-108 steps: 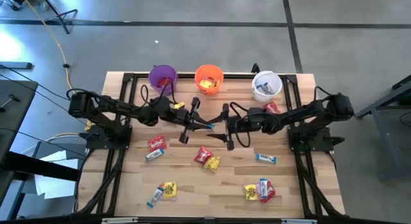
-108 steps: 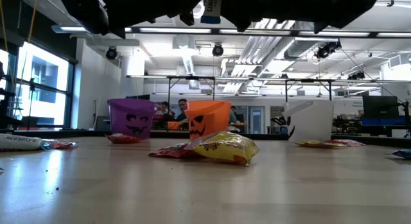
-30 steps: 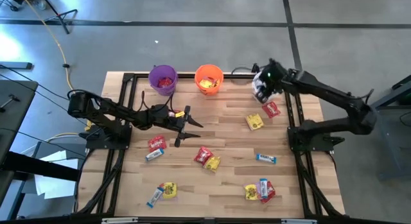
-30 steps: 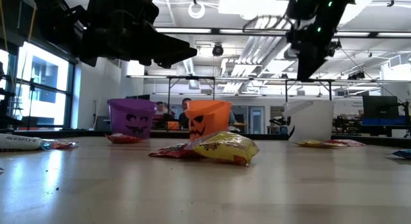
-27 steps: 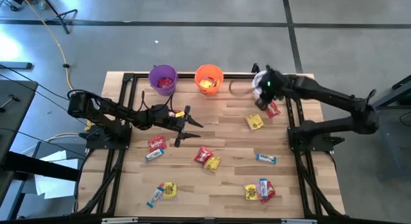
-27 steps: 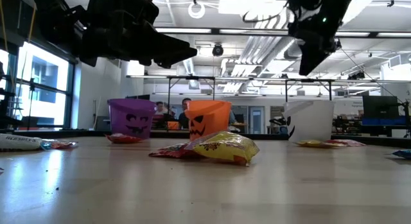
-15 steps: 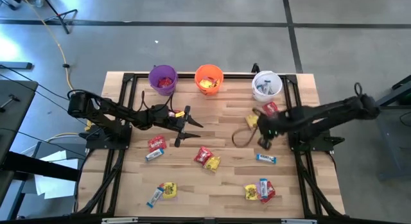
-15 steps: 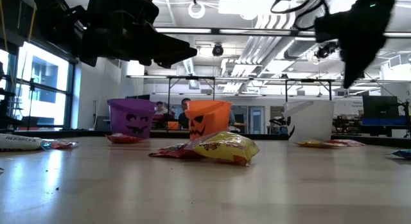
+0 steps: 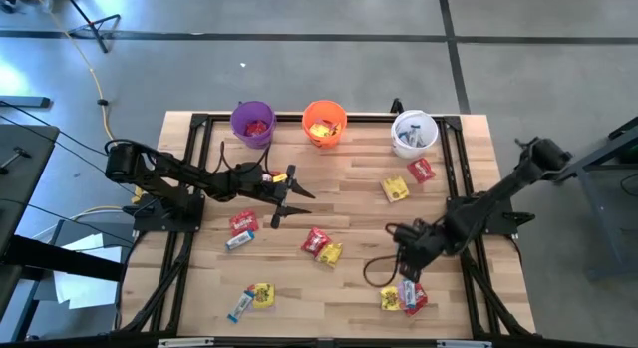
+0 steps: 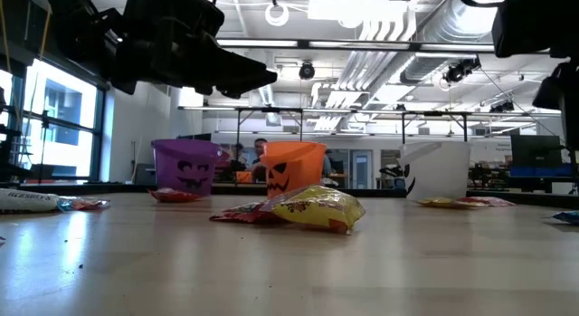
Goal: Sort candy
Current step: Put the yellow candy into the orange bucket
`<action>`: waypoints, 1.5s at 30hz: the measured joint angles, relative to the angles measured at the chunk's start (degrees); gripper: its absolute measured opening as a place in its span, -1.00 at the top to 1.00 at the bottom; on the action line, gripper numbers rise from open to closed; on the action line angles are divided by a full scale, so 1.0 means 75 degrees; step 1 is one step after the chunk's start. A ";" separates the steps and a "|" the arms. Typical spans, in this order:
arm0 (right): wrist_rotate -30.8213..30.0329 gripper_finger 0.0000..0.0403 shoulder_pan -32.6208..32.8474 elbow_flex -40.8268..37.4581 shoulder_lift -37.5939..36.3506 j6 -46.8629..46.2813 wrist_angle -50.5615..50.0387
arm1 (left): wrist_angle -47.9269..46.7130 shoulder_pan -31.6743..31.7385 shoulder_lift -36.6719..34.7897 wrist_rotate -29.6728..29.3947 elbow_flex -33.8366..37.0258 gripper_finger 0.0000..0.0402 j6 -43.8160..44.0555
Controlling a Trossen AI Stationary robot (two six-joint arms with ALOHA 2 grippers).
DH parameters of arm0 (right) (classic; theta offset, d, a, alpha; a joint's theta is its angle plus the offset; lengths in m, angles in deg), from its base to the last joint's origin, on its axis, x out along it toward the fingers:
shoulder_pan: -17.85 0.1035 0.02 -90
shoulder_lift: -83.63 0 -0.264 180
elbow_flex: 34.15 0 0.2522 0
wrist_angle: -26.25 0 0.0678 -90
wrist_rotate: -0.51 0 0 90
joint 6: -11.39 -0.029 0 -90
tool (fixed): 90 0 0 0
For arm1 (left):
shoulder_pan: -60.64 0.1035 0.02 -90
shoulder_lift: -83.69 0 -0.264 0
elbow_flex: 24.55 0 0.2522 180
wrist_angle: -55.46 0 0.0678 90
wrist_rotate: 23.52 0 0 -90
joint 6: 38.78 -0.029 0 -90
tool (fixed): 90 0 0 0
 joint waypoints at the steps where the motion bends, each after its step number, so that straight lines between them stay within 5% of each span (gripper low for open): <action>1: 0.0000 0.19 0.0072 0.0068 0.0221 0.0019 0.0182 | -0.0004 0.0000 0.0000 0.0000 0.0000 0.07 0.0001; 6: 0.0295 -0.02 0.0275 0.0464 0.1359 0.0045 0.0902 | -0.0022 0.0000 0.0000 0.0000 0.0000 0.07 0.0006; 13: 0.1001 -0.06 0.0322 0.1582 0.2888 0.0430 0.1052 | -0.0128 0.0000 0.0000 0.0000 0.0000 0.07 0.0007; 24: 0.1726 -0.04 0.0209 0.3315 0.4731 0.0450 -0.0689 | -0.0332 0.0000 0.0000 -0.0001 -0.0003 0.07 0.0001; 29: 0.1954 0.18 0.0076 0.3456 0.4855 0.0510 -0.0736 | -0.0465 -0.0001 0.0000 -0.0082 -0.0003 0.09 -0.0002; 36: 0.1928 0.90 -0.0107 0.3454 0.4829 0.1278 -0.0976 | -0.0486 0.0000 -0.0006 -0.0406 0.0173 0.26 -0.0063; 41: 0.1097 0.87 -0.0433 0.3439 0.4457 0.2284 -0.1119 | 0.0882 0.0000 -0.0006 -0.0514 0.0987 0.39 0.0074; 45: -0.0355 0.93 -0.0994 0.3439 0.4026 0.3525 -0.1107 | 0.1818 0.0000 -0.0006 -0.0990 0.1581 0.45 0.0192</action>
